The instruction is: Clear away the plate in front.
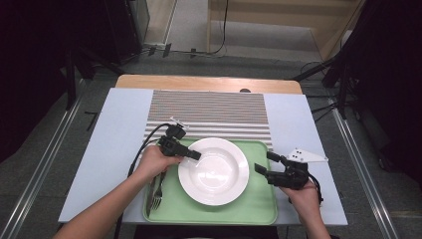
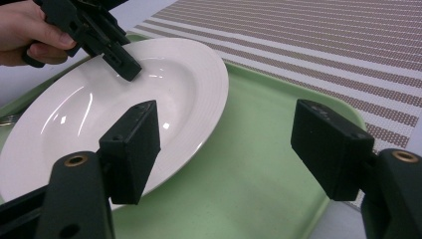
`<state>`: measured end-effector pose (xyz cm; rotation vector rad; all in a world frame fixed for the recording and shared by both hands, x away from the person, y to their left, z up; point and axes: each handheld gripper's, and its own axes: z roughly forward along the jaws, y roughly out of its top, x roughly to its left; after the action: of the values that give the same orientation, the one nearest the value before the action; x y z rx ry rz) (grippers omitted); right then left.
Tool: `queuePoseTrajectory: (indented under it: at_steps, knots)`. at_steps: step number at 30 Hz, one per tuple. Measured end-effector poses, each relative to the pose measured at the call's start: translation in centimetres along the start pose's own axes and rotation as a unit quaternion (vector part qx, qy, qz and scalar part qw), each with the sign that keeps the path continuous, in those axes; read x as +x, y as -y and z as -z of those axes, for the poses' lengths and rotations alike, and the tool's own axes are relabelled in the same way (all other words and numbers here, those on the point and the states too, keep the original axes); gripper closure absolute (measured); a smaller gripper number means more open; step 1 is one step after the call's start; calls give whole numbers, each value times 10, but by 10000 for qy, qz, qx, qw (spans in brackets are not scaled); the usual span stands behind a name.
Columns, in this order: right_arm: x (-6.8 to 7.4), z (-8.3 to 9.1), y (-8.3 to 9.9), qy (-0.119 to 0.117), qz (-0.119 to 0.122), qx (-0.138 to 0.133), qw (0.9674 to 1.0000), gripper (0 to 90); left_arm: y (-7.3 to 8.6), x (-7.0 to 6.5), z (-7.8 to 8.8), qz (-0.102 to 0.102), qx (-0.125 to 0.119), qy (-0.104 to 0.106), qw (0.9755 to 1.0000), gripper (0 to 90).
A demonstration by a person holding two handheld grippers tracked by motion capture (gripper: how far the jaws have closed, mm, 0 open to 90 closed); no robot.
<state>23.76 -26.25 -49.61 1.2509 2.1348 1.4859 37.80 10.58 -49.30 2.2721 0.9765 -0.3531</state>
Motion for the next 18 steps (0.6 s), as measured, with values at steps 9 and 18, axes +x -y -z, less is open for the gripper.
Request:
queuePoseTrajectory:
  at_steps: [9,18]
  knots:
    - [0,0,0,-14,-4,2,10000,266,0,-3,4,-152,-178,52,9997,459]
    - [1,0,0,-35,14,19,10000,266,0,-2,11,-275,-267,152,9992,406]
